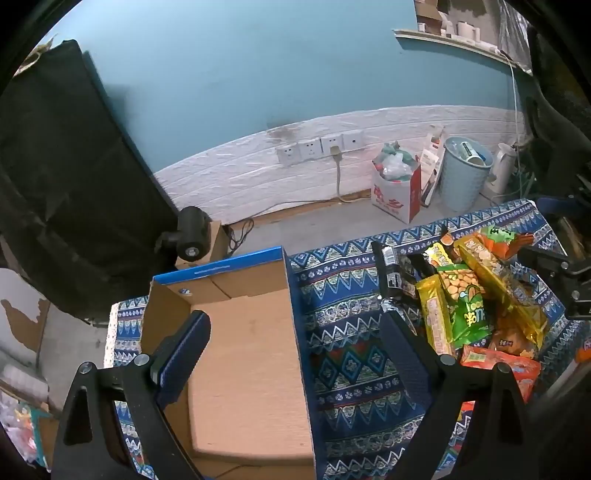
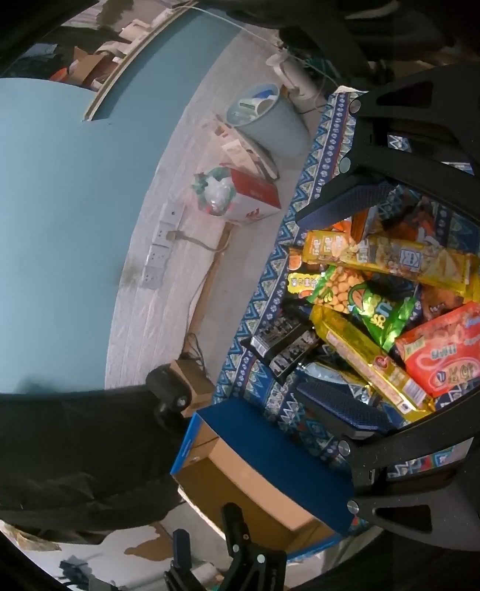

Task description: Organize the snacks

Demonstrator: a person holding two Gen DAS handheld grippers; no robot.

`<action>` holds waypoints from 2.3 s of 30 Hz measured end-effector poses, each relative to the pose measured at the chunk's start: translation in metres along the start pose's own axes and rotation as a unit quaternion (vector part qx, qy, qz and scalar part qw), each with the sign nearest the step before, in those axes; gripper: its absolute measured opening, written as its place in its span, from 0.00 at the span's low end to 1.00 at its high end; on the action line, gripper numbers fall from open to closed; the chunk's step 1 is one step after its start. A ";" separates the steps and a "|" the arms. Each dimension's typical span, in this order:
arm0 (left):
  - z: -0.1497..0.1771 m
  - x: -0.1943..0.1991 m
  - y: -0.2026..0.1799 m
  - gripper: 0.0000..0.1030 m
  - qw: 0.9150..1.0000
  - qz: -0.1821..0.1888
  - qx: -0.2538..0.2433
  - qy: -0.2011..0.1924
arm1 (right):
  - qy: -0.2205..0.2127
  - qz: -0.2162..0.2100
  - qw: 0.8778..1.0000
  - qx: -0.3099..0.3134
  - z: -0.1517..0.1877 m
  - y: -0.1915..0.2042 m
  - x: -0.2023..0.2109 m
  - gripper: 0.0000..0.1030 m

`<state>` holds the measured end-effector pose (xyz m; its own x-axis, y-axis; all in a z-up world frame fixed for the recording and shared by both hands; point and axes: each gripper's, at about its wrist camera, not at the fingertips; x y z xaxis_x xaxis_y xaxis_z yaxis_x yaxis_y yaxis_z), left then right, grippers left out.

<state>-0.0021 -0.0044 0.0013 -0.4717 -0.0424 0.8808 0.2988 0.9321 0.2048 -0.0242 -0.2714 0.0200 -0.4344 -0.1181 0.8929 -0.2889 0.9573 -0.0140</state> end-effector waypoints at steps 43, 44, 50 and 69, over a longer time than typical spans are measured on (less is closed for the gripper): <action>0.002 -0.004 -0.007 0.92 1.000 0.006 -0.003 -0.002 | 0.006 -0.001 1.000 0.000 0.001 -0.002 -0.002 0.81; 0.002 -0.003 -0.007 0.92 1.000 0.007 -0.003 -0.001 | 0.006 -0.001 1.000 0.000 0.001 -0.002 -0.002 0.81; 0.002 -0.003 -0.008 0.92 1.000 0.008 -0.004 0.000 | 0.007 -0.001 1.000 0.001 0.001 -0.001 -0.002 0.81; 0.002 -0.004 -0.013 0.92 1.000 0.013 -0.011 0.003 | 0.021 0.000 1.000 -0.004 0.003 -0.004 -0.005 0.81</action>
<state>-0.0058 -0.0157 -0.0062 -0.4578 -0.0208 0.8888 0.3285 0.9250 0.1908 -0.0234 -0.2751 0.0147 -0.3978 -0.1061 0.9113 -0.2815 0.9595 -0.0112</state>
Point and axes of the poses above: each gripper's, at about its wrist camera, not at the fingertips, and x roughly against the way its jaws point, y to its left, z to its underside, and after that the axes turned 12 degrees about y, right-handed
